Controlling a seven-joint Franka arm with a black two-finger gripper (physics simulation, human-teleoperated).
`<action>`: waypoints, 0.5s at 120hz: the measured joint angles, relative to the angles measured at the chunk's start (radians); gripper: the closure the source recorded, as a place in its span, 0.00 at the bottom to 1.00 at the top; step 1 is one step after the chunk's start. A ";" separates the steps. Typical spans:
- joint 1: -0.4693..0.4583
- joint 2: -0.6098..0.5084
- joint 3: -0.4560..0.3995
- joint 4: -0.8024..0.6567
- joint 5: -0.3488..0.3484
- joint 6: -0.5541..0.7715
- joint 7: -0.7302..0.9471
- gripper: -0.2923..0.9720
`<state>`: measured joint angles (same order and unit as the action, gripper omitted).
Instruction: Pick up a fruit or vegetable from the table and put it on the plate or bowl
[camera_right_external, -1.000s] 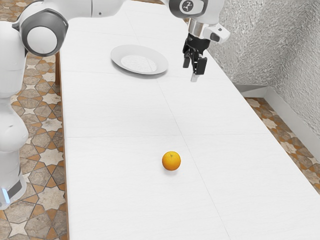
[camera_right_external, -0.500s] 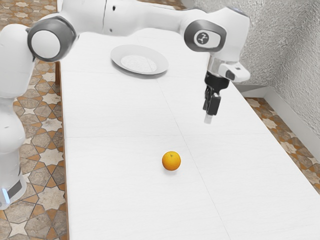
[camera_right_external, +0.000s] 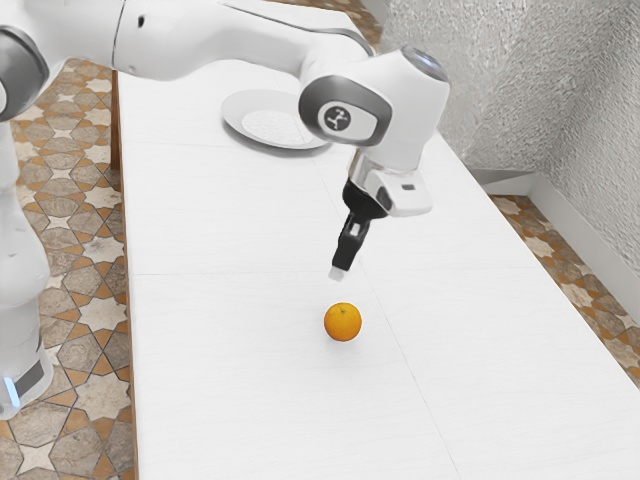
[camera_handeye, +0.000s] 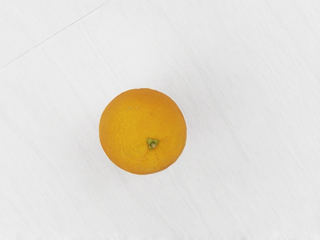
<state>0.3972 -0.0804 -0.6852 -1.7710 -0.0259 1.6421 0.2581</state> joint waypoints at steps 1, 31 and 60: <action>-0.001 -0.006 0.002 -0.008 -0.004 0.004 0.003 0.23; 0.010 -0.042 0.011 -0.112 -0.074 0.095 0.084 0.23; 0.010 -0.040 0.009 -0.179 -0.097 0.187 0.146 0.23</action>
<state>0.4073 -0.1207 -0.6764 -1.9498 -0.1224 1.8287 0.4041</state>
